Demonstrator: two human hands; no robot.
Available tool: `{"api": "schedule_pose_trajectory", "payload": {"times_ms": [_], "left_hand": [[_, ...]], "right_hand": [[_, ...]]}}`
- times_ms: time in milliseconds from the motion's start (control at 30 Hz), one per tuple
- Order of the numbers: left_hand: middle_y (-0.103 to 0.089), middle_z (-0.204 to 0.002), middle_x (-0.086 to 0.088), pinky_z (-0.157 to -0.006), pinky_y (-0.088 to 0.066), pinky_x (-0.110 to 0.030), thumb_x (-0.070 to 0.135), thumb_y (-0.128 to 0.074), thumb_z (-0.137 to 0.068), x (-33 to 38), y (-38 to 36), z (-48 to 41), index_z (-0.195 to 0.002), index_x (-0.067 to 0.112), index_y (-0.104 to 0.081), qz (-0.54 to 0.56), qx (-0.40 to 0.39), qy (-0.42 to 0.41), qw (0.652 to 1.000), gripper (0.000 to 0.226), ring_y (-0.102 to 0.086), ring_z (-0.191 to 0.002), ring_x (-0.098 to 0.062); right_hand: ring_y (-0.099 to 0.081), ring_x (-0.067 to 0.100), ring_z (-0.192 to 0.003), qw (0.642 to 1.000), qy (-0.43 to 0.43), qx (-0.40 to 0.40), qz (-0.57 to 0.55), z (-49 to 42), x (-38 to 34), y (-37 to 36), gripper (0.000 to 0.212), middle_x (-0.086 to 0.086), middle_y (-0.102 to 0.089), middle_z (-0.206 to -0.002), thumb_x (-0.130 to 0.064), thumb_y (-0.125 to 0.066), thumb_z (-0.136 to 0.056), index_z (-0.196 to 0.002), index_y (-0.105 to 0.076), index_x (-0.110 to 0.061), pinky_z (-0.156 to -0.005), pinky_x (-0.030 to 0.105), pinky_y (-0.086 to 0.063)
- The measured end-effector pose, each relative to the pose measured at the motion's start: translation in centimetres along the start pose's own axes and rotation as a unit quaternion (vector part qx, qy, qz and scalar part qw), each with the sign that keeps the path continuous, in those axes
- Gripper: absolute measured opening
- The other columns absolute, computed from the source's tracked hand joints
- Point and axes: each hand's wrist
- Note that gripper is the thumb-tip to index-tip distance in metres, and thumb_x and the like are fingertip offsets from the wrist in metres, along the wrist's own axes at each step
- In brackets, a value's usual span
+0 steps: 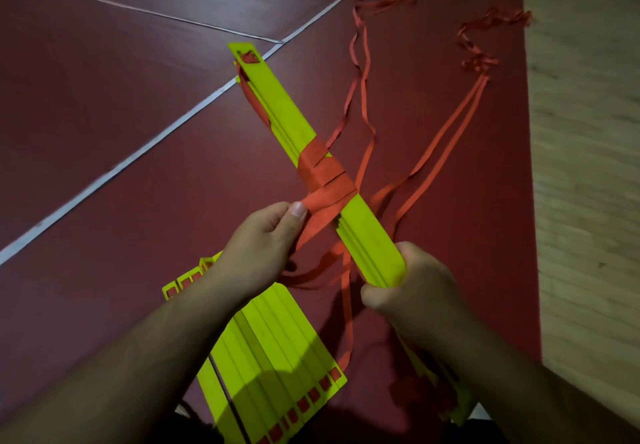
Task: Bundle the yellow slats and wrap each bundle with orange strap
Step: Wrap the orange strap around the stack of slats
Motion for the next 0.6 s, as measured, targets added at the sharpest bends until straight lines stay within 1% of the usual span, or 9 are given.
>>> {"api": "schedule_pose_trajectory", "payload": {"times_ms": [67,100,167,267,367,433,467,533,600], "left_hand": [[-0.051,-0.061,0.013,-0.053,-0.044,-0.032,0.061,-0.053,-0.083,0.3,0.2,0.1,-0.087,0.014,-0.059,-0.028,-0.001,-0.026,0.999,0.048,-0.047,-0.051,-0.006],[-0.049,-0.059,0.015,-0.053,-0.041,-0.032,0.063,-0.06,-0.082,0.3,0.4,0.0,-0.083,0.019,-0.059,-0.046,-0.009,-0.035,0.998,0.044,-0.045,-0.05,-0.005],[-0.047,-0.056,0.013,-0.054,-0.038,-0.034,0.063,-0.064,-0.082,-0.4,0.9,-0.3,-0.073,0.024,-0.057,-0.086,-0.018,-0.045,0.995,0.04,-0.042,-0.051,-0.006],[-0.054,-0.06,0.006,-0.059,-0.039,-0.036,0.062,-0.056,-0.079,-1.1,0.7,-0.6,-0.072,0.021,-0.059,-0.075,-0.012,-0.044,0.996,0.041,-0.048,-0.058,-0.01],[-0.048,-0.063,0.003,-0.058,-0.037,-0.033,0.055,-0.051,-0.087,-0.5,-0.4,-0.2,-0.072,0.018,-0.054,0.012,-0.001,-0.028,1.0,0.041,-0.044,-0.057,-0.012],[-0.043,-0.066,-0.001,-0.053,-0.033,-0.029,0.053,-0.045,-0.091,-0.2,-0.9,-0.1,-0.074,0.018,-0.048,0.049,0.003,-0.026,0.998,0.039,-0.038,-0.053,-0.011],[-0.043,-0.066,-0.001,-0.052,-0.03,-0.028,0.056,-0.044,-0.091,-0.2,-1.0,-0.1,-0.076,0.017,-0.047,0.054,0.005,-0.029,0.998,0.042,-0.036,-0.052,-0.009],[-0.043,-0.065,-0.008,-0.05,-0.028,-0.027,0.066,-0.043,-0.088,0.0,-0.9,-0.1,-0.085,0.012,-0.053,0.077,0.009,-0.036,0.996,0.055,-0.034,-0.051,-0.011],[-0.04,-0.067,-0.019,-0.049,-0.026,-0.027,0.072,-0.041,-0.085,0.1,-0.8,-0.2,-0.094,0.009,-0.057,0.102,0.008,-0.04,0.994,0.065,-0.032,-0.051,-0.015]], "right_hand": [[-0.051,0.003,-0.061,1.0,-0.008,-0.003,-0.002,-0.1,-0.1,0.2,0.031,-0.006,-0.057,-0.072,-0.037,-0.077,-0.064,-0.077,-0.052,-0.025,-0.05,0.016,-0.033],[-0.051,0.002,-0.061,1.0,-0.01,-0.007,-0.002,-0.1,-0.1,0.3,0.03,-0.007,-0.057,-0.071,-0.037,-0.077,-0.065,-0.077,-0.052,-0.025,-0.049,0.014,-0.032],[-0.052,0.002,-0.058,1.0,-0.013,-0.023,-0.012,-0.1,-0.4,0.6,0.028,-0.007,-0.058,-0.071,-0.034,-0.079,-0.066,-0.078,-0.055,-0.025,-0.047,0.014,-0.036],[-0.049,0.003,-0.046,0.99,-0.011,-0.083,-0.11,0.5,-1.1,0.9,0.022,-0.009,-0.058,-0.062,-0.02,-0.082,-0.068,-0.078,-0.063,-0.015,-0.044,0.013,-0.036],[-0.044,0.006,-0.044,0.954,-0.022,-0.178,-0.238,1.2,-1.8,1.3,0.022,-0.009,-0.049,-0.052,-0.011,-0.081,-0.071,-0.07,-0.059,-0.014,-0.043,0.018,-0.035],[-0.046,0.009,-0.043,0.924,-0.037,-0.219,-0.313,1.3,-2.0,1.6,0.024,-0.004,-0.05,-0.053,-0.016,-0.081,-0.065,-0.071,-0.058,-0.014,-0.043,0.019,-0.036],[-0.047,0.011,-0.043,0.91,-0.042,-0.232,-0.341,1.3,-2.0,1.6,0.026,0.001,-0.051,-0.055,-0.019,-0.078,-0.06,-0.076,-0.059,-0.011,-0.043,0.02,-0.037],[-0.051,0.019,-0.043,0.879,-0.052,-0.27,-0.389,1.1,-1.8,1.7,0.053,0.014,-0.053,-0.061,-0.026,-0.077,-0.051,-0.095,-0.062,-0.001,-0.043,0.024,-0.04],[-0.051,0.024,-0.044,0.836,-0.061,-0.314,-0.446,1.0,-1.6,1.8,0.067,0.021,-0.052,-0.066,-0.028,-0.076,-0.049,-0.109,-0.061,-0.002,-0.043,0.027,-0.043]]}}
Point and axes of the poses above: each hand's wrist, its own z-axis away from the middle knuckle, its own y-axis out of the back of the hand, x = y × z
